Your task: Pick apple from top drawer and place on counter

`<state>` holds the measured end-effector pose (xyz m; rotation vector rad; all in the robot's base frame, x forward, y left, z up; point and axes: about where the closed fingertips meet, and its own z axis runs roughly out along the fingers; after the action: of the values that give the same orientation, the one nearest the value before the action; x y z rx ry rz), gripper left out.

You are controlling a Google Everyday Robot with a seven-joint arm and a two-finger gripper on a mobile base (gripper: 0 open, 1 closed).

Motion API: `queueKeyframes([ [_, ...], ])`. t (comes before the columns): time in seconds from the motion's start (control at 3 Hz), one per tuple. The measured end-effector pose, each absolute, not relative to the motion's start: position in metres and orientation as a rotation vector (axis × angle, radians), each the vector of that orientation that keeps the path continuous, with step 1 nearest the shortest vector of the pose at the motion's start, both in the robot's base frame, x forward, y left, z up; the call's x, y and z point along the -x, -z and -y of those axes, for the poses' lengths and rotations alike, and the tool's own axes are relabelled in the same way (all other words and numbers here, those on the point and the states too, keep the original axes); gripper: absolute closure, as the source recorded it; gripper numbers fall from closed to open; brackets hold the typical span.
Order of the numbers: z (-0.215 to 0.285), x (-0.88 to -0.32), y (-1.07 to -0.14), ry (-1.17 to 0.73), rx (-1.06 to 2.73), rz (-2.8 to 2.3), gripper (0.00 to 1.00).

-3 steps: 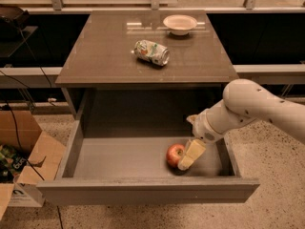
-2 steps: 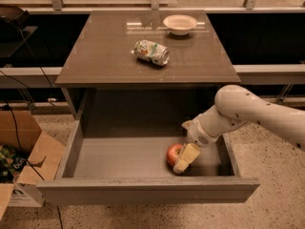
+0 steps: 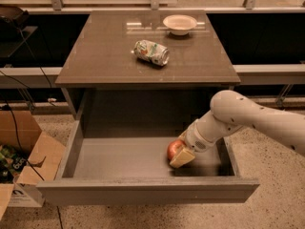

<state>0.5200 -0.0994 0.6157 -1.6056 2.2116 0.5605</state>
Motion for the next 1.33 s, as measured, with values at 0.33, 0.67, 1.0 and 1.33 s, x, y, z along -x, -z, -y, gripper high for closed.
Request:
queueKeyframes([
  [0.33, 0.103, -0.513, -0.615, -0.551, 1.604, -2.234, 0.72],
  [0.67, 0.113, -0.529, -0.660, -0.536, 1.583, -2.237, 1.00],
  [1.0, 0.121, -0.552, -0.725, -0.514, 1.596, -2.175, 1.00],
  [1.33, 0.134, -0.575, -0.804, -0.464, 1.596, -2.077, 1.00],
])
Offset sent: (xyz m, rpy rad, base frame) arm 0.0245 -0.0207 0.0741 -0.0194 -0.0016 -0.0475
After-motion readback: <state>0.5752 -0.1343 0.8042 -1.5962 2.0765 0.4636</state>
